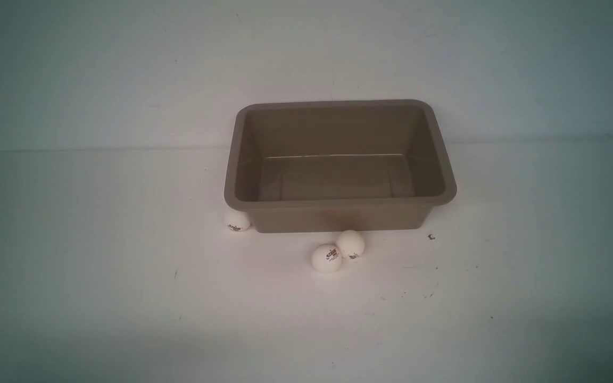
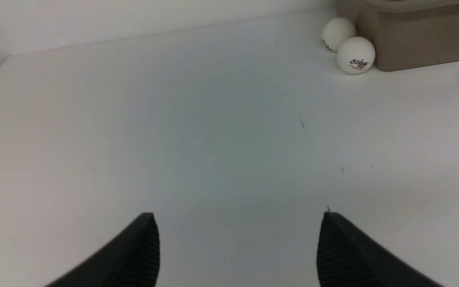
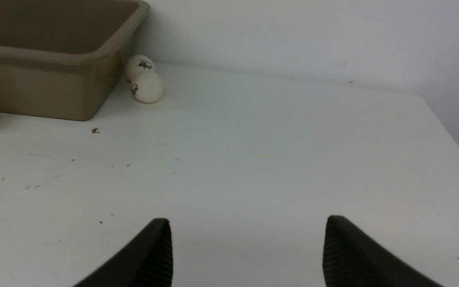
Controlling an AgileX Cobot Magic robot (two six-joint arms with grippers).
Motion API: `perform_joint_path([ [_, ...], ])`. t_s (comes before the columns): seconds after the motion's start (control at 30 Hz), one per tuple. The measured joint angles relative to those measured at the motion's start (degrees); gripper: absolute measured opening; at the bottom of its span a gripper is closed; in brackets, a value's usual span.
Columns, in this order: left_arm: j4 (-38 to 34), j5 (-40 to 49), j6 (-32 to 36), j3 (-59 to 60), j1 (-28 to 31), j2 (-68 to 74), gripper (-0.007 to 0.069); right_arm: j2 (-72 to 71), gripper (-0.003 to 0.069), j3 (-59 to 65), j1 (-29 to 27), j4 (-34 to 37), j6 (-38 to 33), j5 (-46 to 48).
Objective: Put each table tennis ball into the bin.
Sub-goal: Use the right arm to clamp the table tennis ball closest to it
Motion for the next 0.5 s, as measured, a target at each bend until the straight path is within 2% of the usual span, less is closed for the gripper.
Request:
perform_joint_path([
  [0.5,0.0,0.0,0.0,0.0,0.0,0.0,0.0478,0.0,0.0462,0.1,0.0,-1.4,0.2,-0.8],
])
